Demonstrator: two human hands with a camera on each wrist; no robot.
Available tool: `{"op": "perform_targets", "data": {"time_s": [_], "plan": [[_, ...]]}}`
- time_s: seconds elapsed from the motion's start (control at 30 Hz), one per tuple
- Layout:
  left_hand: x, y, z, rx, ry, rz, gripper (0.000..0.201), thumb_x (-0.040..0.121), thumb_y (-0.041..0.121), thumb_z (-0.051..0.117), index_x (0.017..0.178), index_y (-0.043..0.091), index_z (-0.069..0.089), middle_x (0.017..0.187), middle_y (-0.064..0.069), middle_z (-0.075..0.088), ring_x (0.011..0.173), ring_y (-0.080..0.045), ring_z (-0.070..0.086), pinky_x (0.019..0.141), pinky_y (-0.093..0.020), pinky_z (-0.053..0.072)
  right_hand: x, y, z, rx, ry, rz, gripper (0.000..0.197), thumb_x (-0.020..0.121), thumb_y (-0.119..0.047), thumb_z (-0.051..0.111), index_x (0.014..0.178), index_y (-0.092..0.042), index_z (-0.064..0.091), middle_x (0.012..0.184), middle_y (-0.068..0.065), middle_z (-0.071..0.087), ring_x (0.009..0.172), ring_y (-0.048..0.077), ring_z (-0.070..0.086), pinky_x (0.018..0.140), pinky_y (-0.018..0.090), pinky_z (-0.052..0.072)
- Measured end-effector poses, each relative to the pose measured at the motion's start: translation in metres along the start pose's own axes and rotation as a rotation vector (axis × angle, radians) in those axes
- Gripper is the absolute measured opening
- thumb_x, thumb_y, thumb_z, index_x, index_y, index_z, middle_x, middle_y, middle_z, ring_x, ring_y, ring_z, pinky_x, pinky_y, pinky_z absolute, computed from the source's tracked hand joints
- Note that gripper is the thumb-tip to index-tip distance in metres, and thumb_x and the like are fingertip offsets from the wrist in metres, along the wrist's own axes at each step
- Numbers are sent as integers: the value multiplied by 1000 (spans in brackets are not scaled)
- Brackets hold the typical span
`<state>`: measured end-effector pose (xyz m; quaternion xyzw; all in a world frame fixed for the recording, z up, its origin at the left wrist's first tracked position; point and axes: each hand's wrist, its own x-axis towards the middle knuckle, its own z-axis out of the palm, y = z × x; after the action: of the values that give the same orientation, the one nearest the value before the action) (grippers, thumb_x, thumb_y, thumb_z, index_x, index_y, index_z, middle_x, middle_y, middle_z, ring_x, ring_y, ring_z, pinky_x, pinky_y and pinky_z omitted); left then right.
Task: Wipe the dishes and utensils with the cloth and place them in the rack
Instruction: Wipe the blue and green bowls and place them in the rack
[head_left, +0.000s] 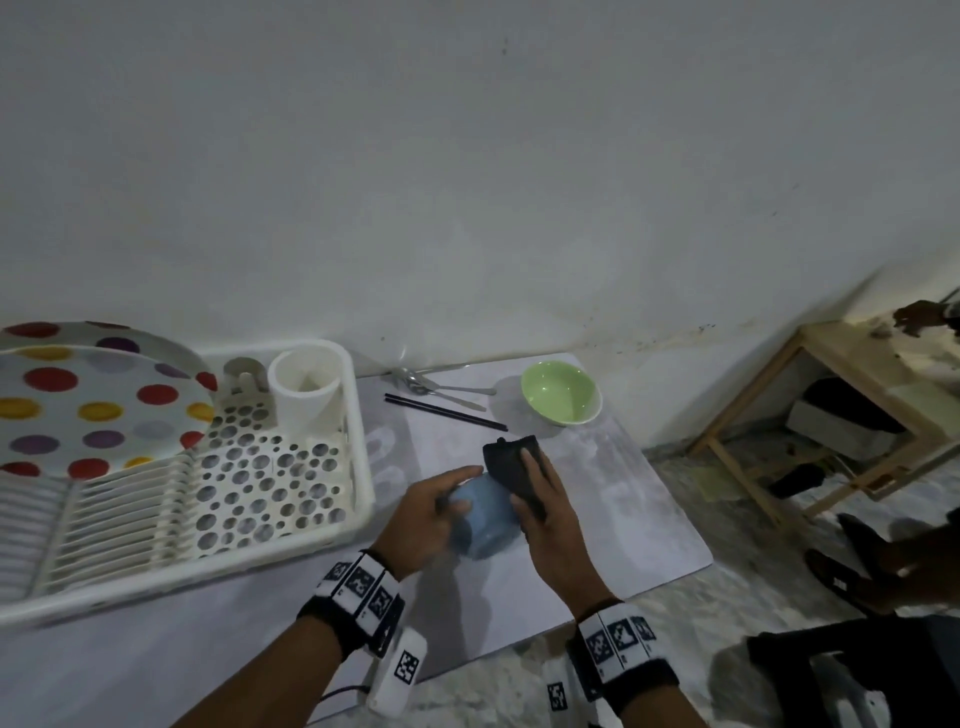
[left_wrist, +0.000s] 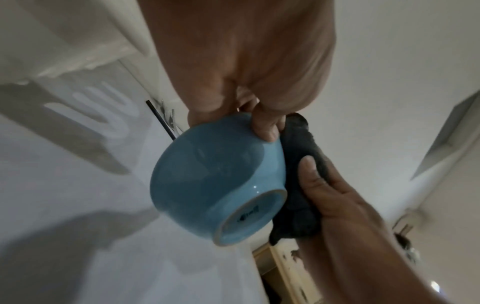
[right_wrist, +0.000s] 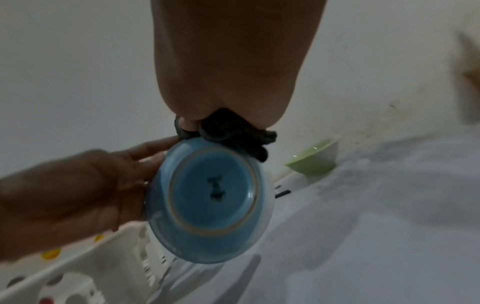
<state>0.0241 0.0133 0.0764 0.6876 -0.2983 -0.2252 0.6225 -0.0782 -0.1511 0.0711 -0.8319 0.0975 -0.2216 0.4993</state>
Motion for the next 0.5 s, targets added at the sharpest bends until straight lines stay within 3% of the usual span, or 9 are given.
{"op": "perform_targets", "data": {"time_s": [0.1,0.17,0.23,0.3,0.37,0.43,0.5], "plan": [[-6,17,-11,-114,10,6,43,92,-1,56,122,30,61,116,7,71,108,-13,65,93,-28,53,9,-15,11,-120,-120,-87,51,97,-51,42,146,-49,26,161,2,14,148,11,15,118,31,21],[-11,22,-21,-183,29,-14,42,93,0,56,123,28,60,117,5,71,110,-15,65,95,-28,51,17,-21,12,-224,-127,-117,51,95,-61,33,144,-47,26,161,-3,16,148,10,15,119,29,18],[-16,26,-31,-297,94,-65,39,91,3,59,123,26,61,115,1,72,111,-22,64,95,-34,52,27,-34,10,-180,-89,-85,49,96,-58,36,142,-41,34,158,-6,26,145,7,23,119,30,23],[-21,30,-41,-474,166,-96,41,85,7,62,125,17,60,112,-8,72,105,-27,66,87,-37,56,34,-43,10,-59,-22,-22,39,98,-45,42,137,-40,41,152,-8,38,139,5,34,116,34,31],[-25,40,-51,-644,208,-110,49,79,12,64,127,14,57,107,-8,74,96,-23,69,76,-34,59,34,-50,13,67,15,33,35,100,-40,41,134,-48,44,145,-10,48,127,8,47,102,32,43],[-28,48,-61,-764,231,-93,45,79,12,63,124,15,57,104,-3,75,91,-19,71,70,-33,59,29,-57,22,150,42,31,38,101,-44,37,138,-53,39,142,-1,52,108,13,47,84,22,41],[-32,55,-69,-850,261,-83,38,84,9,58,122,15,58,108,-4,74,94,-21,71,70,-37,60,20,-67,37,211,79,-26,42,102,-40,34,140,-57,30,148,-1,44,108,15,44,87,25,40]]}}
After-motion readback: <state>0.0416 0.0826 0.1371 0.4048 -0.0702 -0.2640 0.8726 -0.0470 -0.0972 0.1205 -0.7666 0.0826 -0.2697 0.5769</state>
